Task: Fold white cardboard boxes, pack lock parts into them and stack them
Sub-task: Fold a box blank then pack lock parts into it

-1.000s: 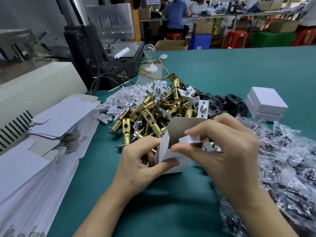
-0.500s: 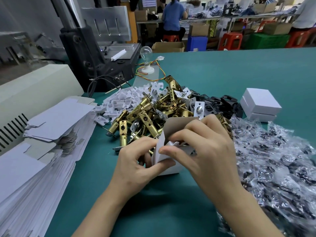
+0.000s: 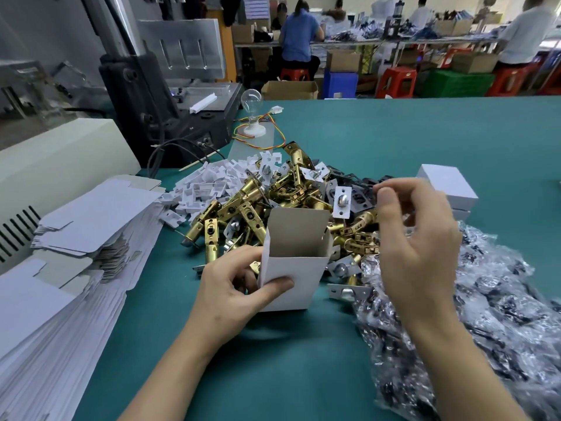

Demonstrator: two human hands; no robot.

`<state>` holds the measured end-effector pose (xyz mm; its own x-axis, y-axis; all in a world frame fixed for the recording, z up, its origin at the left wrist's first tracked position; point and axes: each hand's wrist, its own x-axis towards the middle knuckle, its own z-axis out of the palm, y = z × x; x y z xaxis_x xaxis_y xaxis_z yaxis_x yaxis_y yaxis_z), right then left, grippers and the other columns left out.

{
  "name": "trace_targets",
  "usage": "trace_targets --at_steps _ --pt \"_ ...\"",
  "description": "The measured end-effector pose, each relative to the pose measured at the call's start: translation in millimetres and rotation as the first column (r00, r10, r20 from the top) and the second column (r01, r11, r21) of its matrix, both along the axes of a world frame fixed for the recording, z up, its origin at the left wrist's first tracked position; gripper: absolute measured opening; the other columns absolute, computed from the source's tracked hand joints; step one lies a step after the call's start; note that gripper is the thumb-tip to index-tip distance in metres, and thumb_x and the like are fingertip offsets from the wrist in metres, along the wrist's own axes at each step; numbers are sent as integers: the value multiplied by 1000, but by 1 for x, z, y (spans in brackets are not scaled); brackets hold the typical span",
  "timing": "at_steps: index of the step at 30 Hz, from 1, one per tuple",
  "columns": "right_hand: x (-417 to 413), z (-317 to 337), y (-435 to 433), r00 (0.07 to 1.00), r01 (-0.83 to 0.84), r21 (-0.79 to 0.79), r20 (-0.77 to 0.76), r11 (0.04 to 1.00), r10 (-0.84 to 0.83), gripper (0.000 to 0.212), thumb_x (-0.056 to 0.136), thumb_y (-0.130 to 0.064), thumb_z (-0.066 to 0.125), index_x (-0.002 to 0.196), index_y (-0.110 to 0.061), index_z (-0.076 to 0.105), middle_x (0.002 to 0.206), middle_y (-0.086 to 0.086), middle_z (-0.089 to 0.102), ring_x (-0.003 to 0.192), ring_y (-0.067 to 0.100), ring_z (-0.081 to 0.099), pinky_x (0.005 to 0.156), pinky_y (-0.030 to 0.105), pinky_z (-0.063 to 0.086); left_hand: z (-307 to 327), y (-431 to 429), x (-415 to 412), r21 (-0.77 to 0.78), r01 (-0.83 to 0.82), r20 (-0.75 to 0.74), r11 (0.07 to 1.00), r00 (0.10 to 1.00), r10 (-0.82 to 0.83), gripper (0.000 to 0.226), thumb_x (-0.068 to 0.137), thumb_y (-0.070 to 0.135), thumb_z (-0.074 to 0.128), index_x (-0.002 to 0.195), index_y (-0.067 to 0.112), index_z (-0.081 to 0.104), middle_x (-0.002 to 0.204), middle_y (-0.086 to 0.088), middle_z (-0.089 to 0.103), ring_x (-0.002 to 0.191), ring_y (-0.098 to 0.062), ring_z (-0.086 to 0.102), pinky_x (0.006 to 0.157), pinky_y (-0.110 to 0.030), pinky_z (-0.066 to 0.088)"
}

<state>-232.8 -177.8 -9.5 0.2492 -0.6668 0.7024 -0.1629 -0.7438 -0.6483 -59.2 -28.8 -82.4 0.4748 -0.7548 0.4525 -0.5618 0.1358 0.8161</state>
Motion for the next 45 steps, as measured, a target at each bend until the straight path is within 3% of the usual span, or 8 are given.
trace_targets --at_steps 3,7,12,15,22,35,42,45 --pt "-8 26 -34 950 59 130 -311 990 -16 12 104 -24 55 102 -24 68 91 -16 64 93 15 61 80 33 47 -1 0 0 0 6 -13 1000 1000 -6 25 79 47 82 102 49 75 75 20 63 53 -12 46 52 -22 40" --pt "11 57 -89 637 89 73 -771 993 -1 22 102 -23 57 122 -24 68 112 -3 72 108 22 63 89 36 50 0 0 0 4 10 -28 1000 1000 -10 26 79 49 82 104 47 76 75 21 62 55 -9 43 53 -20 39" --pt "59 40 -132 251 -27 55 -966 998 60 51 100 -20 64 148 -14 50 146 10 57 131 30 55 108 43 47 0 1 -1 -3 26 -52 1000 998 -26 27 79 48 82 105 47 77 75 21 64 53 -19 42 51 -22 38" --pt "68 19 -143 139 -58 71 -987 996 78 63 99 -30 67 153 -10 41 150 13 52 135 33 51 111 44 44 -1 1 0 -8 33 -64 999 997 -33 26 79 48 82 104 48 76 74 22 63 53 -13 42 51 -22 38" --pt "70 6 -163 192 -32 66 -979 997 71 63 89 -47 74 136 -10 55 122 9 47 102 27 51 97 36 47 -3 -1 1 -2 21 -68 1000 997 -21 27 79 48 82 105 44 77 72 23 59 55 -8 41 54 -16 37" --pt "58 5 -155 581 -53 58 -810 997 78 18 92 -20 76 97 -21 59 106 6 70 100 27 64 89 42 54 -2 2 2 2 47 -58 999 997 -47 31 80 48 82 110 40 76 82 20 63 56 -12 42 55 -19 39" --pt "30 63 -105 916 -117 114 -371 987 152 12 95 -16 72 103 -18 63 96 0 73 92 18 70 87 38 57 -3 5 3 -5 60 -5 998 998 -60 36 79 46 86 113 39 76 95 14 68 55 -8 45 56 -17 39" --pt "1 91 -55 880 -417 182 -167 891 446 15 96 -12 70 100 -23 61 94 -2 78 91 13 75 78 28 60 -3 5 2 -2 54 -11 999 998 -54 35 79 46 86 112 41 75 93 15 68 55 -7 46 55 -19 41"
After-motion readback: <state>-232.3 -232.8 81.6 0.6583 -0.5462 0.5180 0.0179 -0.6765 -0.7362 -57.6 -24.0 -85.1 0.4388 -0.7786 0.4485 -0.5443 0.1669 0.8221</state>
